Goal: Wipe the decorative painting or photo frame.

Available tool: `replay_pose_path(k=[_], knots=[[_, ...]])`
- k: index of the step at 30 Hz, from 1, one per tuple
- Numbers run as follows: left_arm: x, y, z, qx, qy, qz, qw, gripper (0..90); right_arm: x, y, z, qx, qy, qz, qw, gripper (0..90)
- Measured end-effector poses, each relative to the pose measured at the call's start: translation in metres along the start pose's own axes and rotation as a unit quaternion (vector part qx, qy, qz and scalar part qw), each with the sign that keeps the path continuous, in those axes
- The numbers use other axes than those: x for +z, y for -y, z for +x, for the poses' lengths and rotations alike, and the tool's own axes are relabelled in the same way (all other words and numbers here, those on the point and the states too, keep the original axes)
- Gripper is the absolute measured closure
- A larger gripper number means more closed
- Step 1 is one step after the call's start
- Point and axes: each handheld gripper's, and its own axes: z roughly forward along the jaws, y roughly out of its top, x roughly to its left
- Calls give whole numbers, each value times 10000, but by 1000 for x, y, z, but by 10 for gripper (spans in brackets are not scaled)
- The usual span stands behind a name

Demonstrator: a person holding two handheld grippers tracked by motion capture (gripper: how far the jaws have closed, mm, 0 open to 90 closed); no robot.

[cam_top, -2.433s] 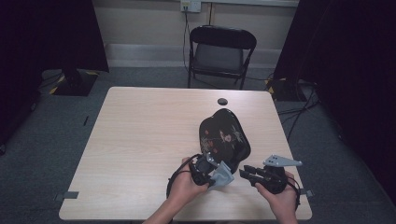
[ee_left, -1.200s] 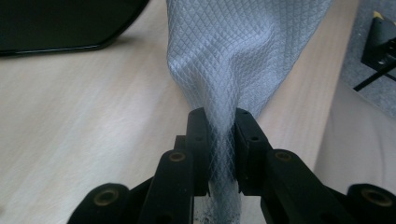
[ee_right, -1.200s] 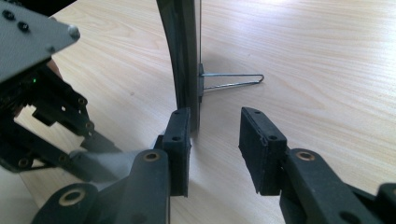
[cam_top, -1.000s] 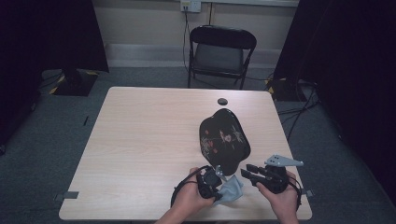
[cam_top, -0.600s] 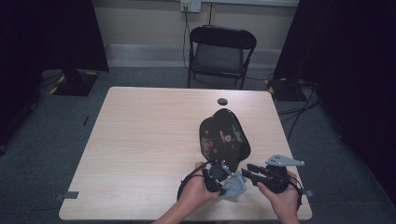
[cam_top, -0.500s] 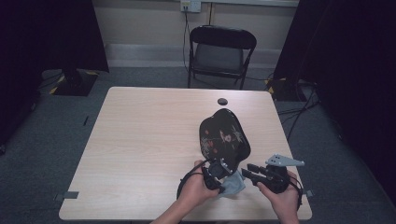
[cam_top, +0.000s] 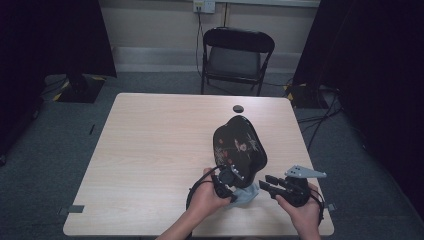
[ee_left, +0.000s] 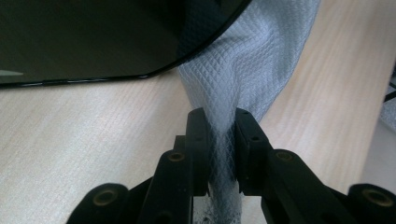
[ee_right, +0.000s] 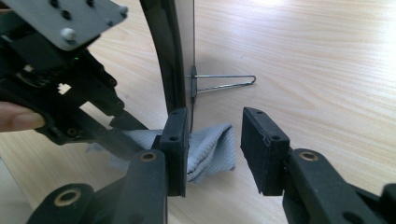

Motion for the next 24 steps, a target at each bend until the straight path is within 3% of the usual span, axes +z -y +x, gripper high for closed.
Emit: replay_pose_path(k=[13, 24], knots=[[-32, -15, -22, 408, 45, -291, 9987, 780, -5, 0, -5, 73, 99, -69, 9999, 601], [-63, -30, -32, 634, -134, -413, 9970, 781, -10, 0, -10, 67, 227, -143, 9996, 572]])
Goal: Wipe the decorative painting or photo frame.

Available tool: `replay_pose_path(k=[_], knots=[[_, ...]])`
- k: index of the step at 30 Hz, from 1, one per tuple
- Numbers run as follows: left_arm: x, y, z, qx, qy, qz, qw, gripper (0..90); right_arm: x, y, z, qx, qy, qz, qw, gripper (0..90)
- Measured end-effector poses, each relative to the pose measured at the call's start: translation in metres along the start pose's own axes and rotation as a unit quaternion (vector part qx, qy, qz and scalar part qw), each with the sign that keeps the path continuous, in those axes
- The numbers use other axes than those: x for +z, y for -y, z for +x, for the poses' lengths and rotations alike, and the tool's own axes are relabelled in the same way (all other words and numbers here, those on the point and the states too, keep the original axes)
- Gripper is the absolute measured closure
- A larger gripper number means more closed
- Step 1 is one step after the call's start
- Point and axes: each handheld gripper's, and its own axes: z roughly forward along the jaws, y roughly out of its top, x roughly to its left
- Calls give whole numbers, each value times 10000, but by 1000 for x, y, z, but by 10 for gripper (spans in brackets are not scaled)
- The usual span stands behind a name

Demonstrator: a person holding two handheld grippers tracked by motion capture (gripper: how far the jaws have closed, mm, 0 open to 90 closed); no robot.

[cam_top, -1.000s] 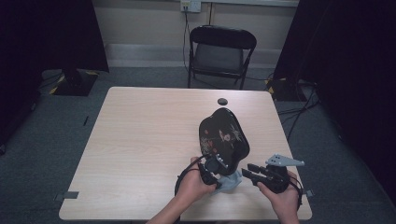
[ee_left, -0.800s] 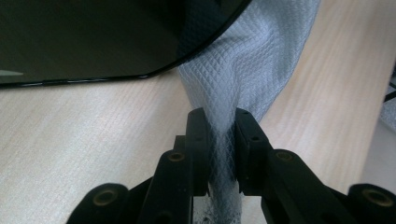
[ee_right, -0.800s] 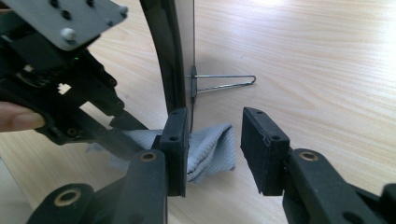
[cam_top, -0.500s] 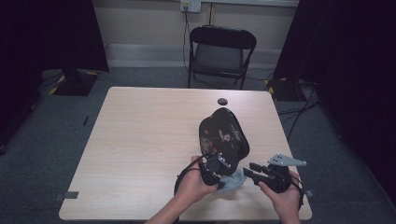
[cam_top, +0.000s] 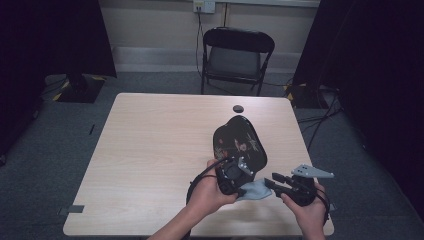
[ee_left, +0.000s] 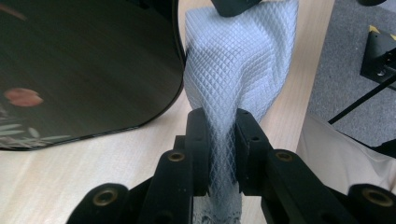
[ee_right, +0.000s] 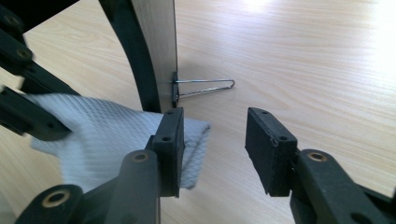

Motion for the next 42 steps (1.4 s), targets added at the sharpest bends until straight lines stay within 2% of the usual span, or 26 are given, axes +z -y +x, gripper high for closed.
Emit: replay_pose_path(k=[8, 21, 30, 35, 42], knots=[[-13, -7, 1, 20, -64, -69, 10000, 783, -4, 1, -7, 36, 186, -15, 9998, 556], [-40, -27, -2, 151, -131, -180, 9996, 783, 0, 6, -13, 81, 240, 69, 9997, 551], [-56, -38, -5, 177, -177, -192, 9995, 783, 0, 5, -9, 7, 185, 69, 9998, 550], [-67, -44, -6, 183, -165, -376, 9990, 785, 1, 5, -7, -26, 135, 85, 9999, 547], [-77, -50, -4, 150, -181, -468, 9986, 784, 2, 4, -1, -124, 50, 82, 9999, 544]])
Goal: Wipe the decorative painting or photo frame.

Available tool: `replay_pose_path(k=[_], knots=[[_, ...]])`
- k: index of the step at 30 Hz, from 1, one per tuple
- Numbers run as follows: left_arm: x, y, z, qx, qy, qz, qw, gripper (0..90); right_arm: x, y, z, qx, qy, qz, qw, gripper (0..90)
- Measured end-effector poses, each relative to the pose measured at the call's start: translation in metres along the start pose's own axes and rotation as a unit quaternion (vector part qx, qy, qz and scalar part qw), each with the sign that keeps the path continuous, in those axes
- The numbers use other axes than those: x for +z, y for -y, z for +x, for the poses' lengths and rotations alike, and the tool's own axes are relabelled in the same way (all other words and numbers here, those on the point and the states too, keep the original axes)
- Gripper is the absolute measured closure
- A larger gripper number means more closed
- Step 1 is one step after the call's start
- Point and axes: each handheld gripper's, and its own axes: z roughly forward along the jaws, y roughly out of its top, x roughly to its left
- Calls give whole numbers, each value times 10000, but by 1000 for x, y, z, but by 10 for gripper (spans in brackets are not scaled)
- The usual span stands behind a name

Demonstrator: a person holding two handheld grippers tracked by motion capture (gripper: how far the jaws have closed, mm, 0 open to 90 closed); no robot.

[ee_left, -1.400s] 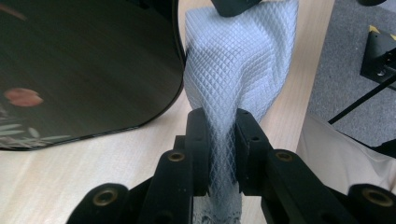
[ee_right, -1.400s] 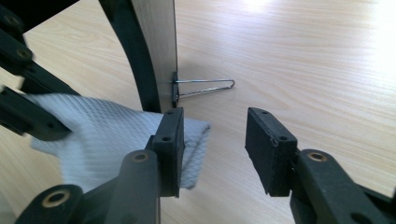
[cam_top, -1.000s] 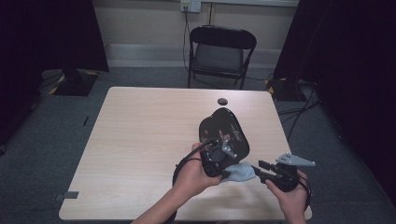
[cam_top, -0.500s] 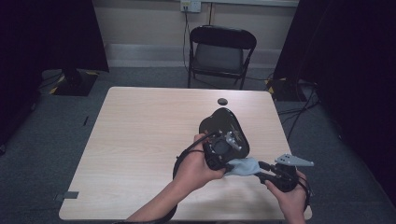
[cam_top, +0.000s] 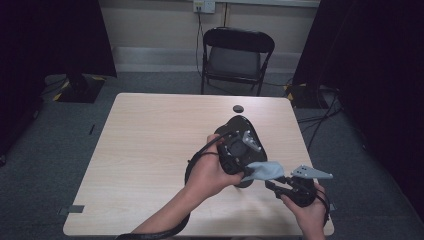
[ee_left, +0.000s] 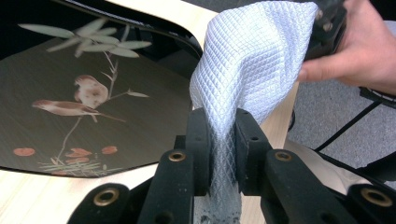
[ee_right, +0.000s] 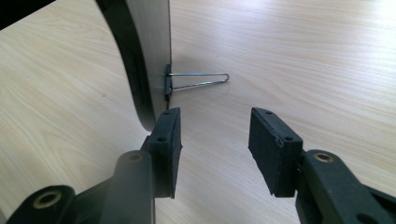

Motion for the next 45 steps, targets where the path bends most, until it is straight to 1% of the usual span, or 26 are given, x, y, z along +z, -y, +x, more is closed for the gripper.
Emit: replay_pose_path(k=[2, 4, 8, 11, 13, 18, 20, 26, 27, 29, 31, 32, 35, 37, 41, 43, 45], knots=[[-3, -2, 2, -33, 1, -33, 10000, 784, 1, -1, 2, -53, -35, 12, 10000, 543], [-8, -6, 2, -24, -56, -97, 9999, 784, 2, -1, 4, -67, -68, 15, 10000, 541], [-15, -11, 4, 0, -153, -122, 9998, 785, 5, -2, 10, -130, -144, 25, 9998, 539], [-19, -13, 6, -26, -246, -129, 9996, 784, 6, -3, 14, -192, -237, 7, 9995, 541], [-21, -13, 8, -64, -265, -138, 9995, 784, 8, -4, 17, -222, -299, -7, 9993, 540], [-22, -12, 15, -149, -360, -156, 9991, 784, 13, -5, 22, -241, -371, -15, 9990, 545], [-24, -11, 18, -201, -410, -172, 9988, 784, 16, -5, 24, -260, -386, -9, 9989, 559], [-28, -13, 23, -254, -541, -202, 9980, 785, 24, -7, 29, -295, -356, -6, 9989, 605], [-28, -13, 24, -262, -525, -205, 9981, 785, 25, -8, 30, -303, -335, -12, 9990, 621], [-28, -13, 24, -267, -559, -227, 9978, 785, 27, -9, 32, -314, -335, -37, 9989, 655], [-29, -13, 25, -274, -560, -229, 9978, 785, 29, -10, 33, -356, -279, -30, 9990, 682], [-29, -13, 25, -275, -558, -223, 9978, 785, 30, -10, 33, -371, -297, -28, 9989, 696], [-29, -13, 26, -296, -579, -243, 9976, 785, 34, -11, 36, -352, -327, -16, 9988, 746], [-30, -13, 27, -297, -612, -289, 9973, 785, 35, -12, 38, -385, -241, 6, 9990, 775], [-30, -13, 30, -329, -664, -321, 9967, 785, 35, -13, 37, -195, -264, 27, 9995, 789], [-30, -14, 32, -363, -677, -327, 9965, 785, 35, -12, 36, -161, -281, 3, 9995, 792], [-32, -15, 33, -385, -738, -322, 9960, 786, 35, -12, 36, -135, -287, -2, 9995, 793]])
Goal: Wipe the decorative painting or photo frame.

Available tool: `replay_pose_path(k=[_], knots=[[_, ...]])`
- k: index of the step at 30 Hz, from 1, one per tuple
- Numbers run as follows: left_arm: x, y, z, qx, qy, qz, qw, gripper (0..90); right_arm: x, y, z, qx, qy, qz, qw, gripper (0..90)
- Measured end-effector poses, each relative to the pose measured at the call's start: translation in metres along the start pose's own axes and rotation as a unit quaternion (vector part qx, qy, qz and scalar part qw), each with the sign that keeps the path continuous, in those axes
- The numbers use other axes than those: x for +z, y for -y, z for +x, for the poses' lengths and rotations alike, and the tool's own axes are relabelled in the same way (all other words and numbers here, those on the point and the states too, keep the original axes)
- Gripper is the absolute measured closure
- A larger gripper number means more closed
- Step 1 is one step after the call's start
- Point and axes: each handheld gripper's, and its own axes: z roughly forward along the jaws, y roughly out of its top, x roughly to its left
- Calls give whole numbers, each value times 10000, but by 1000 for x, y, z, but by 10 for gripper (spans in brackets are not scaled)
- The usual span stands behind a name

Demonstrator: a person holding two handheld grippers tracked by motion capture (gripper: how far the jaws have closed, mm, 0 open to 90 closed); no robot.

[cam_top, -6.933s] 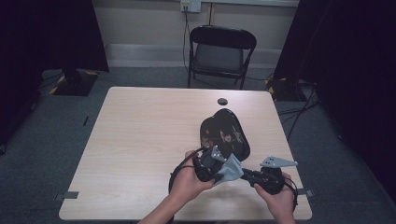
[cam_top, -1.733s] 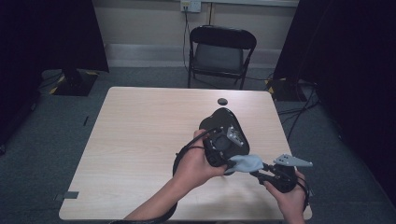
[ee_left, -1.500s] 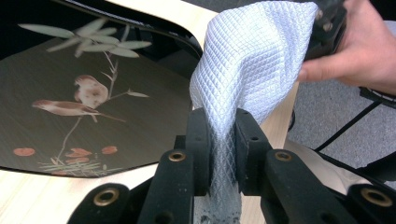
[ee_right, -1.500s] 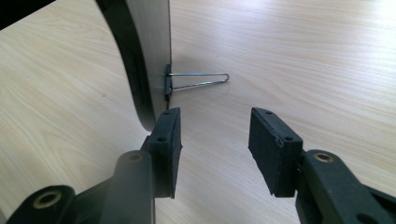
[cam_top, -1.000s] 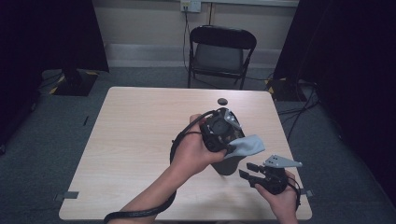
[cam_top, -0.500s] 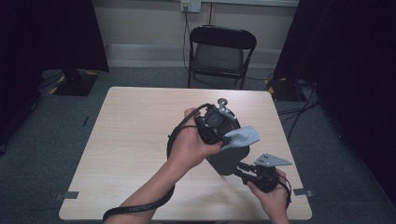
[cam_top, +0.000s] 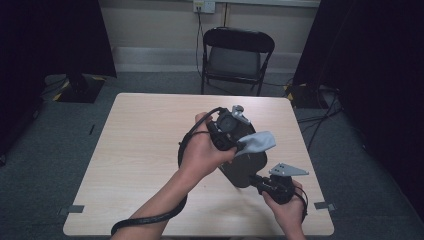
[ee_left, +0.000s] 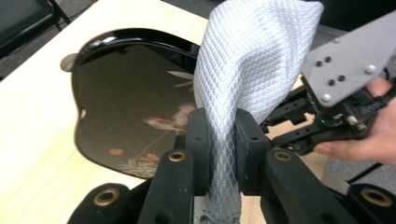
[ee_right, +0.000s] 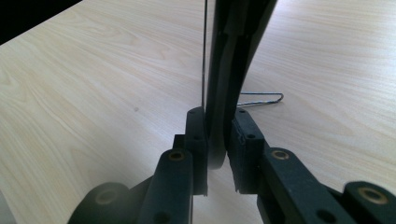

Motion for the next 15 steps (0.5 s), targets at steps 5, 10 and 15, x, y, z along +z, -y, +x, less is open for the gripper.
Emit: replay_pose_path(k=[5, 10, 15], knots=[[-5, -2, 7, -78, -140, -101, 9998, 786, -1, 1, -2, -11, -38, 19, 10000, 795], [-9, -4, 12, -107, -264, -183, 9994, 788, -3, 2, -3, -22, -84, 70, 9999, 795], [-12, -6, 18, -192, -372, -194, 9989, 788, -4, 3, -5, -48, -119, 71, 9999, 795]])
